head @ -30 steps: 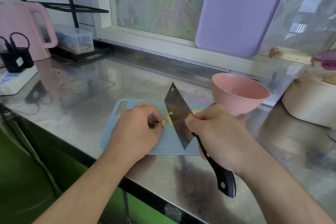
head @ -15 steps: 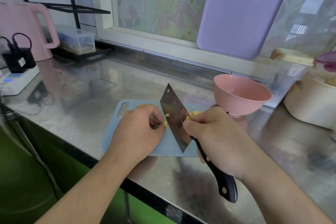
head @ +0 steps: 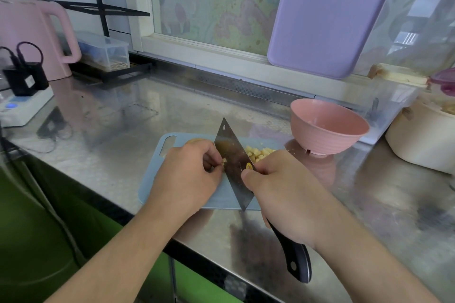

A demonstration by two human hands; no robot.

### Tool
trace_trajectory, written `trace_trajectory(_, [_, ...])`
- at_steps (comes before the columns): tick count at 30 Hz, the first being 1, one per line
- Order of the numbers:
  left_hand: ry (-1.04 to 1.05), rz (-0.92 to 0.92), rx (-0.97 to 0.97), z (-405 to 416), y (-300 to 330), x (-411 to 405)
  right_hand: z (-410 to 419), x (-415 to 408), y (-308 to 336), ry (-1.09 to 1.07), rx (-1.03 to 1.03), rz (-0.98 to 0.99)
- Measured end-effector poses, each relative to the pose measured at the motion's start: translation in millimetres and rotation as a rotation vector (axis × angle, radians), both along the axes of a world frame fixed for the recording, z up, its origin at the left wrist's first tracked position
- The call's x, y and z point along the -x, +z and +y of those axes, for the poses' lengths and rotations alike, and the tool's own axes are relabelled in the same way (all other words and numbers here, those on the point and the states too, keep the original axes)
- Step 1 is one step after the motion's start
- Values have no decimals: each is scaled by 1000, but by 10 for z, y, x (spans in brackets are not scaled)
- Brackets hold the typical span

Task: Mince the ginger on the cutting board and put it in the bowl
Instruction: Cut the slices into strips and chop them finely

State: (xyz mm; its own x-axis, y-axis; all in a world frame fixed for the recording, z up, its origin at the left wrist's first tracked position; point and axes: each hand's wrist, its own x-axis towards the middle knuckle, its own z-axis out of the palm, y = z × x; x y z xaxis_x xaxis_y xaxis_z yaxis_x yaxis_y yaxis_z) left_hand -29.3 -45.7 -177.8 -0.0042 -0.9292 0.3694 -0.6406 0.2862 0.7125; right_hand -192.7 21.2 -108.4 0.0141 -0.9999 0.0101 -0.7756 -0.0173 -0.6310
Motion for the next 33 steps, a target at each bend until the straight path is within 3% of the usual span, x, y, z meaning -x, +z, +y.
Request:
trace_trajectory(9, [-11,-15,20,32,10,3,-5,-36,14,16,-27,61])
trace_trajectory(18, [-88,-157,125,3,11,67,-49,203,119,-88,12,-132])
trace_trajectory(23, [-34,-93,92,22,-8,28,-35,269,162,-143,37,-199])
trace_trajectory(28, [-114,-186,75,53,34,45,-51,278,138,-139,40,-244])
trace_trajectory(33, [66,54,100,15,42,14,-52,246,127,-134,51,-308])
